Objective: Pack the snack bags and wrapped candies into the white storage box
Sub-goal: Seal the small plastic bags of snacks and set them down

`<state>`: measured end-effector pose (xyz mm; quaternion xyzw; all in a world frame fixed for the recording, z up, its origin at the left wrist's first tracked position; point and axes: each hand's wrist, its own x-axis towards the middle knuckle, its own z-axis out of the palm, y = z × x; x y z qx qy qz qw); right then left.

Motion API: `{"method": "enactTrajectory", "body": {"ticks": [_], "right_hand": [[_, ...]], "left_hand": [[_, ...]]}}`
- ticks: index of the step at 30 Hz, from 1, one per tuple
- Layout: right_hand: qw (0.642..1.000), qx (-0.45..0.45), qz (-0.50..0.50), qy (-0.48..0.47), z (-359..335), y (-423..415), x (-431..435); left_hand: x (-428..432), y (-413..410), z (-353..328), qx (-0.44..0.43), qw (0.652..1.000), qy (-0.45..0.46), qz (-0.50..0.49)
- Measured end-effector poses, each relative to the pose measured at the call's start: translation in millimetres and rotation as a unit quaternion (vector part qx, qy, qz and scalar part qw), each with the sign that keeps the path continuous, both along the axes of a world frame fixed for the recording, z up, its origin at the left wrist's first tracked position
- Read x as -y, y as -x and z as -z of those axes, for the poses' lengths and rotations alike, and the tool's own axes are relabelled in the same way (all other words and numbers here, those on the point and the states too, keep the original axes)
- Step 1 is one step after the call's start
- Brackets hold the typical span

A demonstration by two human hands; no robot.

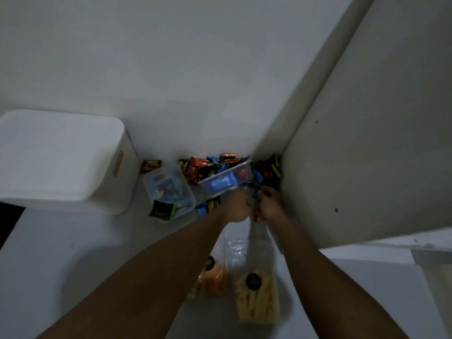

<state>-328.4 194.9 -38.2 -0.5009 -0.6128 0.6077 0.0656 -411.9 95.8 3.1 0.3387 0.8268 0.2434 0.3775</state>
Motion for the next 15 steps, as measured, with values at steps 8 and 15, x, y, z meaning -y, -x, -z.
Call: {"method": "enactTrajectory", "body": {"ticks": [8, 15], "right_hand": [[0.983, -0.077, 0.085, 0.145, 0.5, 23.2, -1.6], [0.954, -0.086, 0.248, 0.146, 5.2, 39.3, 3.4]], "left_hand": [[-33.2, 16.1, 53.7, -0.063, 0.998, 0.026, -0.001], [-14.2, -2.8, 56.1, -0.118, 0.993, -0.004, 0.007]]}}
